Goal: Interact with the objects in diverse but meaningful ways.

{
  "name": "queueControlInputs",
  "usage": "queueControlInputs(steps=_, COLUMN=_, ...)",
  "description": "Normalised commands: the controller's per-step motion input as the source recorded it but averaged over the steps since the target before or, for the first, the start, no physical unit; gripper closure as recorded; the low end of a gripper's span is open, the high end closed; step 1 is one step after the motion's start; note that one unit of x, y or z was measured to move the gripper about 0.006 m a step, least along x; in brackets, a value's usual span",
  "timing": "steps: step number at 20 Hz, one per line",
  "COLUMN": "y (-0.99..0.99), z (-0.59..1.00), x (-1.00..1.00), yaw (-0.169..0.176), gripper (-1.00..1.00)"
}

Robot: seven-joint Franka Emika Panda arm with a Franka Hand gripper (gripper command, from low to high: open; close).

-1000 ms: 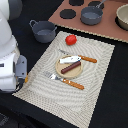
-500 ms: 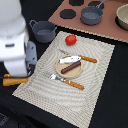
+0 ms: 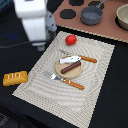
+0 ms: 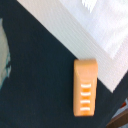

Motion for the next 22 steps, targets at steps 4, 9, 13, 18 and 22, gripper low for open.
queueControlInputs(steps=4, y=0.78, z=0.16, x=0.63, yaw=0.006, gripper=-1.00)
queueControlInputs(steps=9, y=0.58, z=0.01, x=0.40, yaw=0.000, gripper=-1.00)
queueControlInputs(steps=13, y=0.46, z=0.00, x=0.45, yaw=0.000, gripper=-1.00)
queueControlInputs(steps=18, y=0.31, z=-0.15, x=0.32, yaw=-0.003, gripper=-1.00)
queueControlInputs(steps=22, y=0.30, z=-0.20, x=0.31, yaw=-0.023, gripper=-1.00)
